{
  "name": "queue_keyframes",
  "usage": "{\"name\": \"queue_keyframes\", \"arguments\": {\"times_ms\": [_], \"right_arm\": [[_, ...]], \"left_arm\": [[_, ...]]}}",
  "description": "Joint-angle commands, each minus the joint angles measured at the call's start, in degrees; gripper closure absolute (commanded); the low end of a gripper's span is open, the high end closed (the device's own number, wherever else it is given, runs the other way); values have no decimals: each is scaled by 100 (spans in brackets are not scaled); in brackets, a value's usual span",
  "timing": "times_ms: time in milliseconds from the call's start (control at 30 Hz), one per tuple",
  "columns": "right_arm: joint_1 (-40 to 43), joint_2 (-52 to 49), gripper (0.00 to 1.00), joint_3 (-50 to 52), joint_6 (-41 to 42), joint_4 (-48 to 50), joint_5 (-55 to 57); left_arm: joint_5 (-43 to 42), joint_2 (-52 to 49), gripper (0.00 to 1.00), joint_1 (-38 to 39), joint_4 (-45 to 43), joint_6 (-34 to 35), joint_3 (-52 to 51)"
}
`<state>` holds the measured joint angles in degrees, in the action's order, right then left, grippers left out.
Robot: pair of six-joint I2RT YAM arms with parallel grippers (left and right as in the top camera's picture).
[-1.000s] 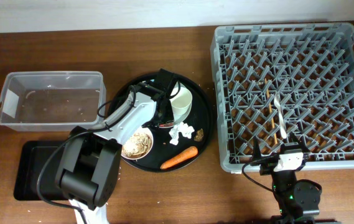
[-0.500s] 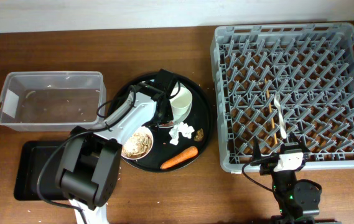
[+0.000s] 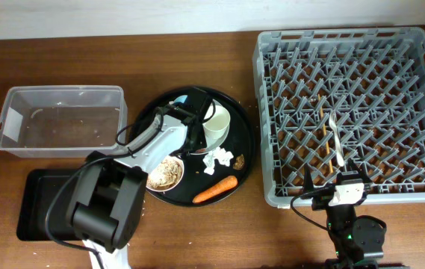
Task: Sort waste into correct bins and load items into the dishwasher rack
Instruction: 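Carry the wrapper with the left gripper into the clear bin and release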
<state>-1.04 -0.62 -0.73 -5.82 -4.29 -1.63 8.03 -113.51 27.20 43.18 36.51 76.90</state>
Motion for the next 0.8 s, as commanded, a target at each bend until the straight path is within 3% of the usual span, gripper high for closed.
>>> {"name": "queue_keyframes", "arguments": {"times_ms": [0, 200, 367, 533, 667, 767], "right_arm": [[46, 42, 1, 42, 24, -4, -31], [46, 42, 1, 42, 24, -4, -31], [46, 42, 1, 42, 24, -4, -31], [46, 42, 2, 42, 24, -4, -31], [46, 42, 1, 42, 24, -4, -31], [46, 42, 1, 42, 24, -4, -31]], "left_arm": [[341, 669, 100, 0, 81, 13, -63], [400, 1405, 100, -63, 398, 13, -63], [509, 2085, 100, -664, 833, -295, -63], [514, 2881, 100, -2107, 975, -450, -63], [531, 2826, 100, -3694, 535, -533, -74], [291, 2428, 100, -4312, 13, -535, -74]]}}
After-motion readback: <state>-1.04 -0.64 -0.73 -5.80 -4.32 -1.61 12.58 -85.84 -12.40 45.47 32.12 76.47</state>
